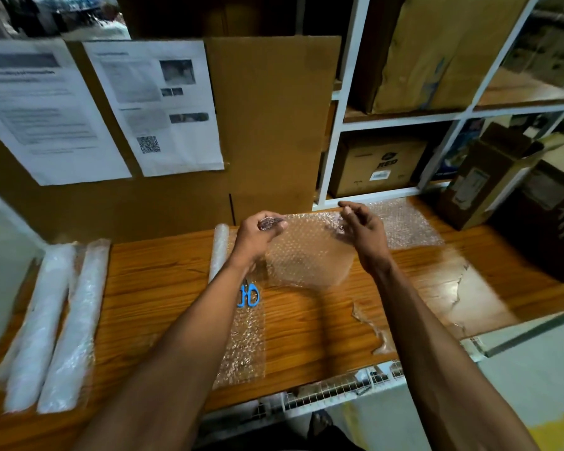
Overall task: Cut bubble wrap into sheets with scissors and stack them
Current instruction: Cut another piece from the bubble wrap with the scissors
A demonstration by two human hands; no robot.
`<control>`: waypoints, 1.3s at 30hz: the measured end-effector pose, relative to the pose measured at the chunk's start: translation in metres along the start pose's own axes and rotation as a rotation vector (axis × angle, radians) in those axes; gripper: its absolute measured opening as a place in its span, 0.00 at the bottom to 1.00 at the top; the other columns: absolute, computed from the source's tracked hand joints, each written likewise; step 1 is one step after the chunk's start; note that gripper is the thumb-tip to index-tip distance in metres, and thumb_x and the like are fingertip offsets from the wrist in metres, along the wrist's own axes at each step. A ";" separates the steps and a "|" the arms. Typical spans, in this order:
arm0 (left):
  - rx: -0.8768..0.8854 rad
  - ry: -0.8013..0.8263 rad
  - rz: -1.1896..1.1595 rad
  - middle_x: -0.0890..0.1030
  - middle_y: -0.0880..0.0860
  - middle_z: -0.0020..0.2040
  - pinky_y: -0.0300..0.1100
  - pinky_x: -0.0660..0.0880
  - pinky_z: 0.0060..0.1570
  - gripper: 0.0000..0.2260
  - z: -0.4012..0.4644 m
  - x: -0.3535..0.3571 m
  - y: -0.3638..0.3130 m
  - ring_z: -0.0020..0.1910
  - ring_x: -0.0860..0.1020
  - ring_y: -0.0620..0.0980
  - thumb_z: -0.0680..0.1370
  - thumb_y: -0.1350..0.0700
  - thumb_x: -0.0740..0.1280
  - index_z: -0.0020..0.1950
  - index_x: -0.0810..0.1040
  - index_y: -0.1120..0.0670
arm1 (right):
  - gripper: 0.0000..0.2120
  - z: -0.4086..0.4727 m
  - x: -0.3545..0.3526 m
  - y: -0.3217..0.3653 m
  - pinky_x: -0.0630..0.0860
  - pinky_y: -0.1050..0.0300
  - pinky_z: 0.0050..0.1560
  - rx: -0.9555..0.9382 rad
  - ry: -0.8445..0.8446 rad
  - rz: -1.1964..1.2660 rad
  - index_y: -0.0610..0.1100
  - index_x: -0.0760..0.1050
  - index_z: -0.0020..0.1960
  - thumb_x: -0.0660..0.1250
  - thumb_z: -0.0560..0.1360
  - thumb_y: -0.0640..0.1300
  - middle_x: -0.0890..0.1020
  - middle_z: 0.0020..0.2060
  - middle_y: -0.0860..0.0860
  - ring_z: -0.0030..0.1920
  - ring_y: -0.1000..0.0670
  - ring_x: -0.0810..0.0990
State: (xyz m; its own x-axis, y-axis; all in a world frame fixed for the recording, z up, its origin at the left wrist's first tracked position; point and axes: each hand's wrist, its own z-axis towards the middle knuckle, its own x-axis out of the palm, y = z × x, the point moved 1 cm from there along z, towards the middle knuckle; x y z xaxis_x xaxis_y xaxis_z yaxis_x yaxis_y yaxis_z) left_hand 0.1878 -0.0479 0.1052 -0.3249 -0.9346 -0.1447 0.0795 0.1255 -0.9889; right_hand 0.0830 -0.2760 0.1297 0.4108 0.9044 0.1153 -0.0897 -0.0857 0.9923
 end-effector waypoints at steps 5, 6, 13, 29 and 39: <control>0.030 -0.022 -0.018 0.86 0.49 0.52 0.43 0.80 0.52 0.06 -0.006 0.001 -0.005 0.53 0.83 0.48 0.77 0.55 0.76 0.52 0.84 0.53 | 0.09 -0.021 -0.003 -0.011 0.82 0.41 0.63 0.157 0.119 -0.095 0.40 0.82 0.58 0.71 0.81 0.43 0.88 0.54 0.43 0.56 0.44 0.87; 0.031 -0.031 -0.005 0.86 0.49 0.52 0.46 0.80 0.54 0.06 -0.007 -0.001 -0.004 0.54 0.83 0.49 0.77 0.55 0.76 0.52 0.84 0.53 | 0.07 -0.025 -0.003 -0.013 0.82 0.41 0.62 0.162 0.124 -0.080 0.39 0.83 0.55 0.71 0.81 0.42 0.88 0.52 0.43 0.55 0.42 0.87; -0.034 -0.015 -0.132 0.87 0.49 0.51 0.47 0.80 0.57 0.10 -0.021 -0.010 0.002 0.53 0.85 0.49 0.76 0.51 0.78 0.55 0.84 0.49 | 0.11 -0.033 0.006 -0.001 0.85 0.44 0.51 0.179 0.132 0.003 0.39 0.75 0.53 0.64 0.85 0.48 0.84 0.37 0.50 0.39 0.47 0.83; -0.263 0.080 -0.176 0.81 0.57 0.66 0.44 0.83 0.44 0.42 -0.011 0.036 0.009 0.54 0.84 0.52 0.67 0.45 0.81 0.76 0.71 0.58 | 0.33 -0.010 -0.043 -0.017 0.84 0.43 0.52 0.271 0.068 0.126 0.52 0.62 0.83 0.64 0.82 0.64 0.77 0.72 0.45 0.57 0.41 0.84; -0.298 0.002 -0.104 0.73 0.53 0.73 0.57 0.81 0.59 0.39 0.023 0.117 0.010 0.64 0.78 0.54 0.73 0.46 0.78 0.79 0.66 0.53 | 0.26 0.026 -0.122 -0.036 0.79 0.58 0.39 0.265 0.040 0.063 0.50 0.67 0.79 0.67 0.83 0.37 0.81 0.58 0.44 0.43 0.53 0.82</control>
State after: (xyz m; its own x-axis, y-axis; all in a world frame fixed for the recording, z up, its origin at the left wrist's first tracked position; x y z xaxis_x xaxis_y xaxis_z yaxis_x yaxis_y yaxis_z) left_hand 0.1728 -0.1634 0.0795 -0.3189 -0.9468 -0.0424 -0.2337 0.1219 -0.9646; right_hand 0.0597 -0.3937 0.0810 0.3749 0.9092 0.1810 0.1285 -0.2443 0.9612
